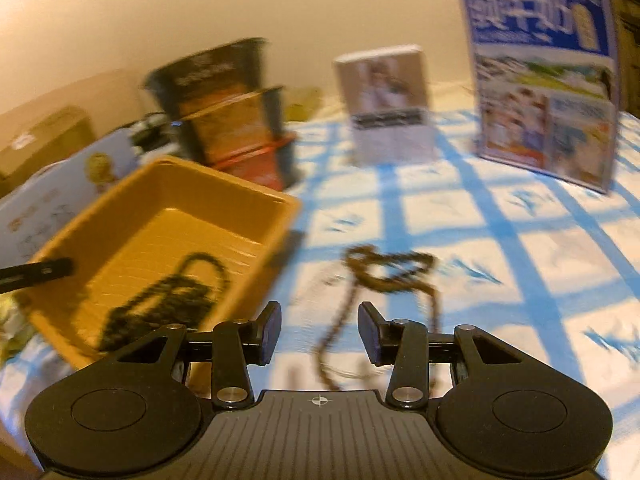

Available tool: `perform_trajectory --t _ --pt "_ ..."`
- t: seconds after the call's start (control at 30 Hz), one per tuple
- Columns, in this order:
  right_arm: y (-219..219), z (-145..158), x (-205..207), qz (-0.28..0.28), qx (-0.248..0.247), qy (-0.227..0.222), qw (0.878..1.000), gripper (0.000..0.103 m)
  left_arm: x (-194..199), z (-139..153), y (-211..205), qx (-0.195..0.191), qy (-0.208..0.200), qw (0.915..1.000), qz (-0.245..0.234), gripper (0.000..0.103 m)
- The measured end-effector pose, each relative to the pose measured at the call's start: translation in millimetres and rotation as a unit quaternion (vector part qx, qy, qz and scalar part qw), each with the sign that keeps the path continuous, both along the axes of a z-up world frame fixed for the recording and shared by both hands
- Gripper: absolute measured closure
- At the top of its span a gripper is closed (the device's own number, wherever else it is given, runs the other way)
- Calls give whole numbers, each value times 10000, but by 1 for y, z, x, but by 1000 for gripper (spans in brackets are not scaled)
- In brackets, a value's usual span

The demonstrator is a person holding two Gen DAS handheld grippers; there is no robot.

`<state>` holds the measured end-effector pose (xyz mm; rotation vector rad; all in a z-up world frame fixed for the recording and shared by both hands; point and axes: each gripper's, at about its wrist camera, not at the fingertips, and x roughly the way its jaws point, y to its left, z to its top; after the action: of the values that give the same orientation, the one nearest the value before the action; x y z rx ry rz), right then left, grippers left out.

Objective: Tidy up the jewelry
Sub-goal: 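Move the open right tool back toward the brown bead strings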

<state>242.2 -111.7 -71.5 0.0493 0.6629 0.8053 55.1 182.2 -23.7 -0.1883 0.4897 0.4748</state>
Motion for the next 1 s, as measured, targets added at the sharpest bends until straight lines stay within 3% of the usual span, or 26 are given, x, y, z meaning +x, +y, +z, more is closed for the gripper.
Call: perform_trajectory --t 0.37,0.7,0.83,1.0 --pt "-13 -15 15 -353 -269 149 9989 60 0 0 0 -3 3 10000 10 97" --pt "19 -12 22 56 -311 30 9995 61 2 -1 2 0 12 10000 30 97" --pt "33 -18 30 163 -471 57 9987 73 2 -1 2 -3 13 10000 29 97" --pt "45 -24 43 119 -589 126 9981 77 2 -1 2 -5 12 10000 31 97"
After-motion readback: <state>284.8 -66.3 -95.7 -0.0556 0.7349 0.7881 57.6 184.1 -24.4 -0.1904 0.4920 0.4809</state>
